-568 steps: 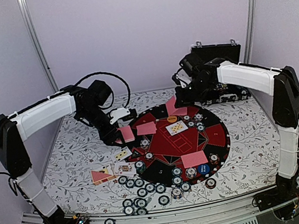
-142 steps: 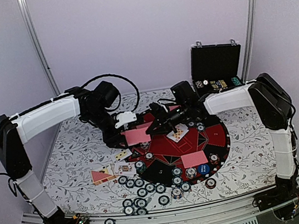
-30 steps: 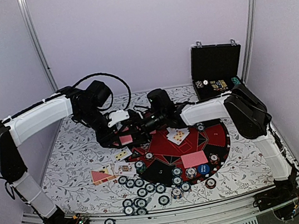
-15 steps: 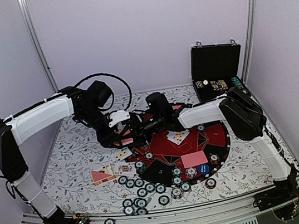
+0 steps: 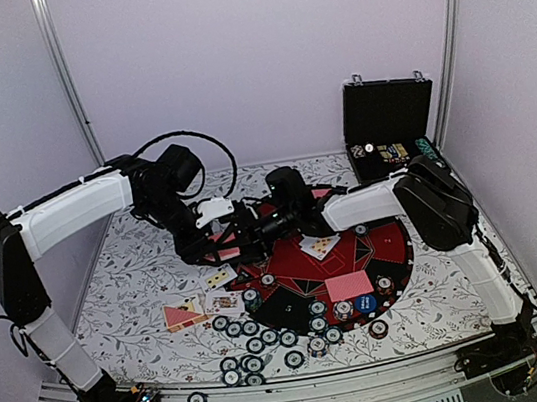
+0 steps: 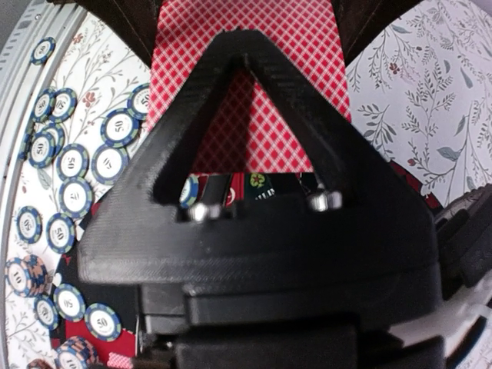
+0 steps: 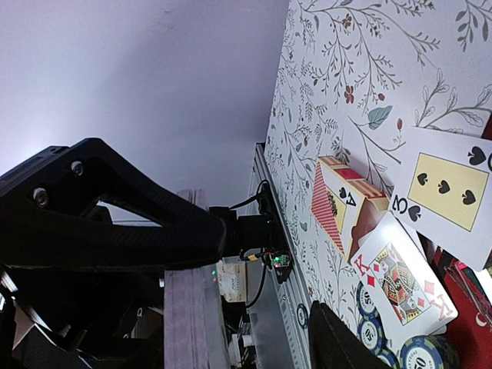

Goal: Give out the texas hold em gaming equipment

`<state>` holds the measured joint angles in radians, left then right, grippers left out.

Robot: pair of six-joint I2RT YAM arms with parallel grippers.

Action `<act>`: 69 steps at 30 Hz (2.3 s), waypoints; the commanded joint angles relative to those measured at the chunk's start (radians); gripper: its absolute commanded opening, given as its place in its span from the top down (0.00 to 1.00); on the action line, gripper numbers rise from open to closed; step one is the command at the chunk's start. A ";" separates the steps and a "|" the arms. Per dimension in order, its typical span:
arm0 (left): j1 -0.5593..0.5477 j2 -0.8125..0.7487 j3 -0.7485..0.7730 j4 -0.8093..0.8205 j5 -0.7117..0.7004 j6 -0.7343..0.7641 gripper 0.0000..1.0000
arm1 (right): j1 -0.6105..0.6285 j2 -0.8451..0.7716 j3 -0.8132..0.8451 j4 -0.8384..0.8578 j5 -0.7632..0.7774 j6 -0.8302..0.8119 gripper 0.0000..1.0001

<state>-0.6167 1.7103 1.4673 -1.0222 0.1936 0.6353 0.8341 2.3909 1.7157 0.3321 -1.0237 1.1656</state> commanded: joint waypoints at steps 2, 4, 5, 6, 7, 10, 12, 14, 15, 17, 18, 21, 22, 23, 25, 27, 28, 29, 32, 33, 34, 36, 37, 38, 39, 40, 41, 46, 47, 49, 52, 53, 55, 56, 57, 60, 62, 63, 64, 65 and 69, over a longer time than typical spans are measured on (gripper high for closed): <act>0.009 -0.011 0.033 0.010 0.014 0.000 0.51 | -0.030 -0.035 -0.083 -0.016 0.025 -0.022 0.52; 0.009 -0.012 0.030 0.008 0.017 0.001 0.51 | -0.039 -0.058 -0.111 -0.015 0.033 -0.030 0.55; 0.009 -0.013 0.028 0.008 0.018 0.001 0.51 | -0.042 -0.065 -0.122 -0.015 0.037 -0.033 0.56; 0.009 -0.014 0.026 0.008 0.018 0.002 0.51 | -0.045 -0.073 -0.129 -0.015 0.039 -0.036 0.57; 0.009 -0.015 0.024 0.008 0.017 0.003 0.51 | -0.046 -0.076 -0.133 -0.013 0.039 -0.036 0.57; 0.009 -0.015 0.024 0.007 0.018 0.003 0.51 | -0.052 -0.085 -0.137 -0.013 0.039 -0.040 0.58; 0.008 -0.015 0.022 0.007 0.016 0.003 0.51 | -0.053 -0.087 -0.136 -0.013 0.036 -0.040 0.59; 0.009 -0.016 0.017 0.007 0.010 0.005 0.51 | -0.057 -0.093 -0.141 -0.013 0.033 -0.041 0.63; 0.009 -0.015 0.013 0.008 0.009 0.007 0.51 | -0.059 -0.098 -0.149 -0.012 0.034 -0.041 0.66; 0.011 -0.016 0.005 0.013 0.004 0.007 0.51 | -0.063 -0.112 -0.159 -0.011 0.037 -0.042 0.72; 0.011 -0.015 0.002 0.015 0.001 0.009 0.51 | -0.065 -0.119 -0.164 -0.010 0.036 -0.043 0.74; 0.012 -0.014 -0.001 0.017 -0.003 0.010 0.51 | -0.070 -0.136 -0.173 -0.013 0.037 -0.048 0.77; 0.012 -0.013 -0.001 0.017 -0.002 0.010 0.51 | -0.071 -0.139 -0.176 -0.014 0.036 -0.049 0.78; 0.012 -0.012 0.000 0.017 0.000 0.009 0.51 | -0.073 -0.143 -0.178 -0.016 0.036 -0.051 0.78; 0.012 -0.013 0.002 0.017 0.001 0.009 0.51 | -0.075 -0.145 -0.180 -0.030 0.034 -0.060 0.78; 0.012 -0.013 0.002 0.016 0.002 0.009 0.51 | -0.076 -0.147 -0.183 -0.047 0.034 -0.071 0.79; 0.012 -0.013 0.002 0.015 0.001 0.008 0.51 | -0.076 -0.148 -0.184 -0.052 0.034 -0.080 0.79; 0.012 -0.014 0.002 0.014 0.001 0.008 0.51 | -0.077 -0.150 -0.187 -0.054 0.033 -0.083 0.80; 0.012 -0.012 0.001 0.014 0.000 0.007 0.51 | -0.078 -0.155 -0.186 -0.064 0.031 -0.092 0.86; 0.012 -0.010 0.001 0.014 0.001 0.006 0.51 | -0.079 -0.159 -0.186 -0.068 0.032 -0.095 0.89; 0.012 -0.010 0.001 0.014 0.002 0.006 0.51 | -0.079 -0.162 -0.186 -0.073 0.033 -0.098 0.91; 0.012 -0.008 0.001 0.013 0.000 0.005 0.51 | -0.081 -0.169 -0.186 -0.090 0.033 -0.110 0.93; 0.012 -0.007 0.002 0.013 0.000 0.006 0.51 | -0.083 -0.172 -0.187 -0.098 0.033 -0.116 0.94; 0.012 -0.006 0.002 0.013 0.000 0.006 0.51 | -0.085 -0.175 -0.188 -0.104 0.033 -0.121 0.95; 0.012 -0.005 0.002 0.013 0.000 0.006 0.51 | -0.088 -0.178 -0.191 -0.112 0.033 -0.127 0.96; 0.012 -0.006 0.002 0.013 0.000 0.006 0.51 | -0.093 -0.184 -0.196 -0.115 0.033 -0.131 0.97; 0.012 -0.005 0.002 0.013 0.000 0.005 0.51 | -0.095 -0.187 -0.200 -0.118 0.033 -0.134 0.97; 0.012 -0.006 -0.006 0.011 -0.003 0.007 0.51 | -0.118 -0.214 -0.228 -0.125 0.029 -0.147 1.00; 0.012 -0.005 -0.008 0.011 -0.003 0.007 0.51 | -0.123 -0.223 -0.235 -0.125 0.027 -0.148 1.00; 0.012 -0.006 -0.012 0.012 -0.007 0.008 0.51 | -0.136 -0.236 -0.247 -0.125 0.020 -0.150 1.00; 0.011 -0.004 -0.015 0.011 -0.011 0.010 0.52 | -0.164 -0.259 -0.282 -0.128 0.005 -0.158 1.00; 0.012 -0.004 -0.015 0.011 -0.010 0.010 0.52 | -0.178 -0.272 -0.300 -0.133 0.005 -0.163 1.00; 0.012 -0.004 -0.013 0.010 -0.011 0.010 0.52 | -0.214 -0.309 -0.367 -0.151 0.007 -0.185 1.00; 0.012 -0.005 -0.013 0.009 -0.012 0.010 0.52 | -0.233 -0.331 -0.390 -0.160 0.009 -0.204 1.00; 0.012 -0.006 -0.014 0.008 -0.013 0.012 0.52 | -0.256 -0.348 -0.439 -0.168 0.011 -0.220 1.00; 0.014 -0.005 -0.013 0.008 -0.011 0.012 0.52 | -0.323 -0.419 -0.550 -0.194 0.021 -0.260 1.00; 0.014 -0.004 -0.012 0.007 -0.010 0.011 0.52 | -0.360 -0.454 -0.592 -0.245 0.038 -0.298 1.00; 0.015 -0.003 -0.012 0.007 -0.010 0.012 0.51 | -0.375 -0.466 -0.606 -0.271 0.047 -0.335 1.00; 0.015 -0.002 -0.010 0.006 -0.009 0.012 0.52 | -0.389 -0.473 -0.616 -0.290 0.055 -0.360 1.00; 0.015 -0.001 -0.010 0.005 -0.009 0.013 0.52 | -0.401 -0.479 -0.627 -0.308 0.063 -0.376 1.00; 0.015 0.002 -0.004 0.002 -0.006 0.011 0.52 | -0.427 -0.479 -0.629 -0.382 0.118 -0.438 1.00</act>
<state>-0.6140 1.7123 1.4567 -1.0145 0.1726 0.6395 0.4145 1.9453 1.0912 0.0563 -0.9691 0.8314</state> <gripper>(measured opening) 0.660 0.009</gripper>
